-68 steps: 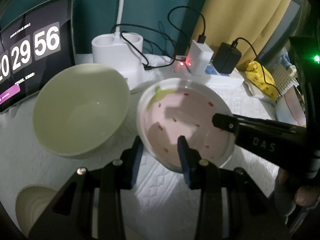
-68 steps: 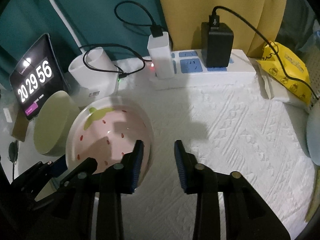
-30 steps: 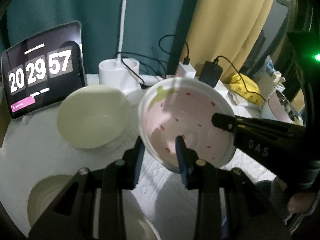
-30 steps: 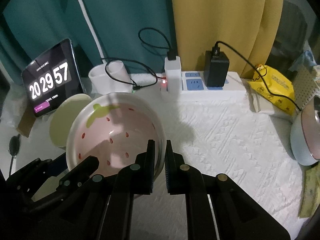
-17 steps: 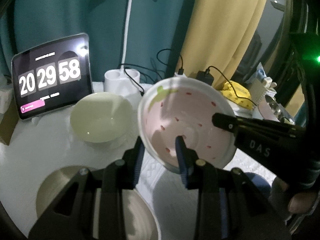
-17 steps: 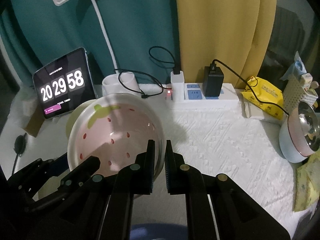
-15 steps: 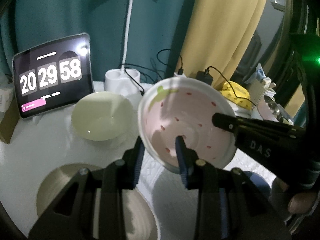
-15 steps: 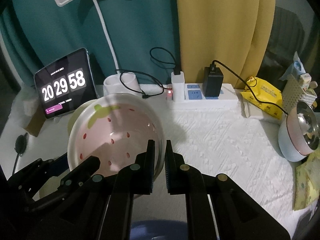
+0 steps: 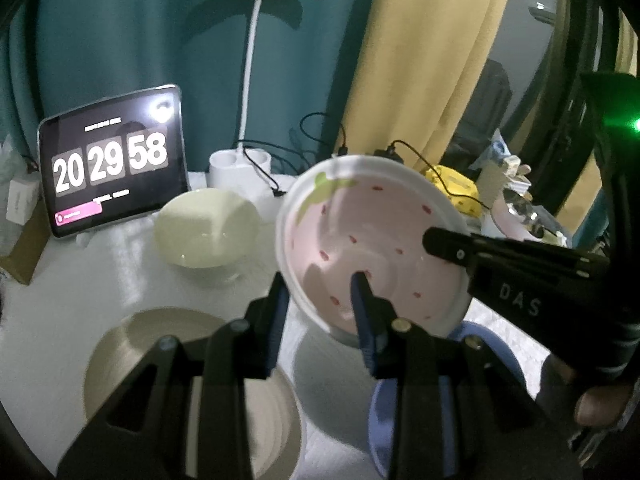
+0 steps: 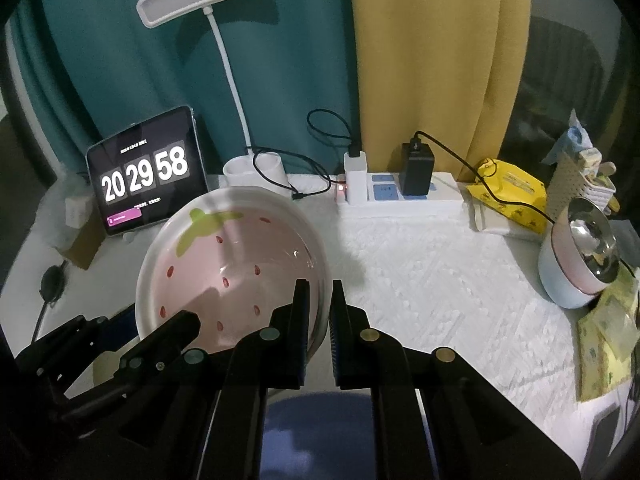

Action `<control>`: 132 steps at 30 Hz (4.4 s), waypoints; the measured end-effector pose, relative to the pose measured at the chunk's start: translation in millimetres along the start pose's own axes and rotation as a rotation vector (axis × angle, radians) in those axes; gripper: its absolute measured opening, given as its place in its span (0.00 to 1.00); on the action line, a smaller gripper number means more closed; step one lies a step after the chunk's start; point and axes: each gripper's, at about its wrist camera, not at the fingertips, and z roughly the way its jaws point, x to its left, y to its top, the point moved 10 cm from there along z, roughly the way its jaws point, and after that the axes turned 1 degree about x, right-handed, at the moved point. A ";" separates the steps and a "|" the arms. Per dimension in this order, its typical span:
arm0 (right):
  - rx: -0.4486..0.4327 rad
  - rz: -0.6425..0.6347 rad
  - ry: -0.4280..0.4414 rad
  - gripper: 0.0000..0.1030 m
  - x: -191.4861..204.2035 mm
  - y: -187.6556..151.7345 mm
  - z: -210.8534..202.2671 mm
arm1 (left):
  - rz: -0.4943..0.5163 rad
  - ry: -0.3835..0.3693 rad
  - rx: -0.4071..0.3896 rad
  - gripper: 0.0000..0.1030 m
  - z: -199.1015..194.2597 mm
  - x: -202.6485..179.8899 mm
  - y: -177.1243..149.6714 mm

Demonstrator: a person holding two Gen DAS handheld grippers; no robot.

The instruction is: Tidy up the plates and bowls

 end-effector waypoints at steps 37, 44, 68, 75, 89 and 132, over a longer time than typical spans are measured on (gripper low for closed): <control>0.018 0.131 -0.012 0.10 -43.4 -91.4 -50.5 | 0.092 -0.053 0.076 0.31 -27.5 -60.8 -74.0; 0.041 0.145 -0.016 0.10 -49.9 -110.4 -46.0 | 0.107 -0.048 0.116 0.31 -19.8 -65.9 -93.0; 0.093 0.120 -0.069 0.12 -63.1 -138.6 -30.9 | 0.165 -0.020 0.179 0.34 -7.2 -72.9 -115.3; 0.084 0.057 -0.109 0.29 -57.3 -134.3 -33.6 | 0.162 -0.021 0.160 0.35 -13.3 -67.5 -108.7; 0.023 0.039 -0.105 0.30 -43.7 -105.8 -51.5 | 0.102 -0.027 0.087 0.35 -37.9 -41.5 -79.7; 0.032 -0.109 -0.045 0.30 81.9 -26.9 -9.0 | -0.017 0.052 -0.051 0.40 -52.8 114.8 3.6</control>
